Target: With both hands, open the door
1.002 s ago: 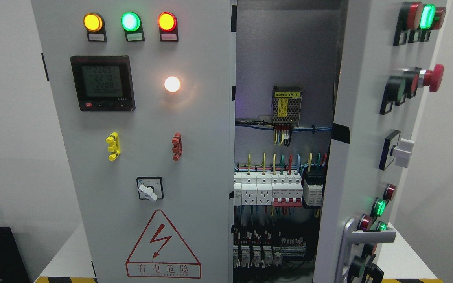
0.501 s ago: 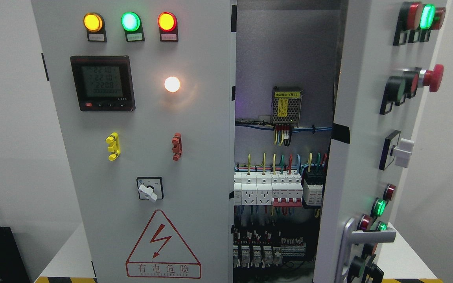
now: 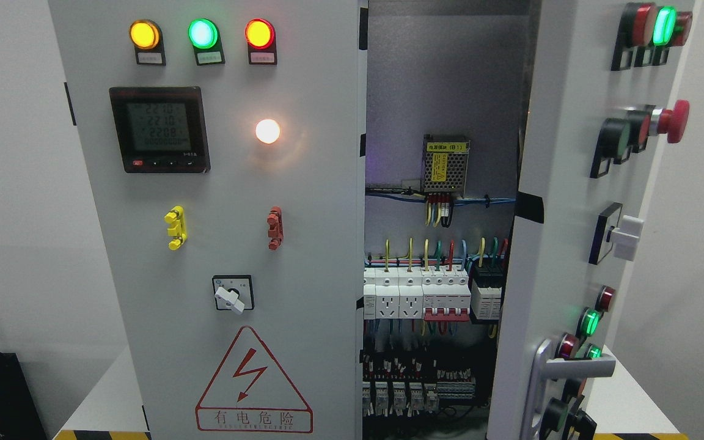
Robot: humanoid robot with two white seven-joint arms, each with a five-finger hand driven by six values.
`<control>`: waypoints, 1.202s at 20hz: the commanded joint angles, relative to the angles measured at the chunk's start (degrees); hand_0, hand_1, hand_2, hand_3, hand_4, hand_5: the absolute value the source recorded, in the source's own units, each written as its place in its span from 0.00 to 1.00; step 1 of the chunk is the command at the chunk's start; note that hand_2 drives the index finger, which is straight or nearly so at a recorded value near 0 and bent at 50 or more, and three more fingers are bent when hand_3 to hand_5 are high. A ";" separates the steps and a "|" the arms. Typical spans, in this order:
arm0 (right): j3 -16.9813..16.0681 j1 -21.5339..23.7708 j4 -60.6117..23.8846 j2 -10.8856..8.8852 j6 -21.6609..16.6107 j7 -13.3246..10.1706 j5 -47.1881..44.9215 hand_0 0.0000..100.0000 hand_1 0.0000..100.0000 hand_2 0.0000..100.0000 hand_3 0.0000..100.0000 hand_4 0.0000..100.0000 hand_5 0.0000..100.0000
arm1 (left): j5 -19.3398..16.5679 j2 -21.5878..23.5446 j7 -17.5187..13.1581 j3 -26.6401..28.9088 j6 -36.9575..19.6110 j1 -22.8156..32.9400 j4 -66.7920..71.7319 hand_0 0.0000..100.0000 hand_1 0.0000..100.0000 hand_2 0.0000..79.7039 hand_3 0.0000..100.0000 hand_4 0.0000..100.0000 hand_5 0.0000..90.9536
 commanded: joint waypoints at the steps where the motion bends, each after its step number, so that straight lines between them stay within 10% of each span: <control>1: 0.00 -0.02 0.00 0.00 0.04 0.04 0.03 0.39 0.00 0.00 0.00 0.00 0.00 | -0.02 -0.17 -0.07 0.08 0.01 0.00 1.76 0.00 0.00 0.00 0.00 0.00 0.00; 8: 0.00 0.06 0.00 0.00 0.04 0.04 -0.05 0.39 0.00 0.00 0.00 0.00 0.00 | 0.07 -0.35 -0.25 -0.53 -0.34 1.22 -2.00 0.00 0.00 0.00 0.00 0.00 0.00; 13: 0.00 -0.02 0.00 0.00 0.04 0.04 -0.05 0.39 0.00 0.00 0.00 0.00 0.00 | 1.38 2.45 -0.33 0.26 -0.34 16.15 -27.11 0.00 0.00 0.00 0.00 0.00 0.00; 24: 0.00 -0.02 0.00 0.00 0.04 0.04 -0.05 0.39 0.00 0.00 0.00 0.00 0.00 | 30.53 23.54 -0.60 0.34 -9.74 33.03 -55.25 0.00 0.00 0.00 0.00 0.00 0.00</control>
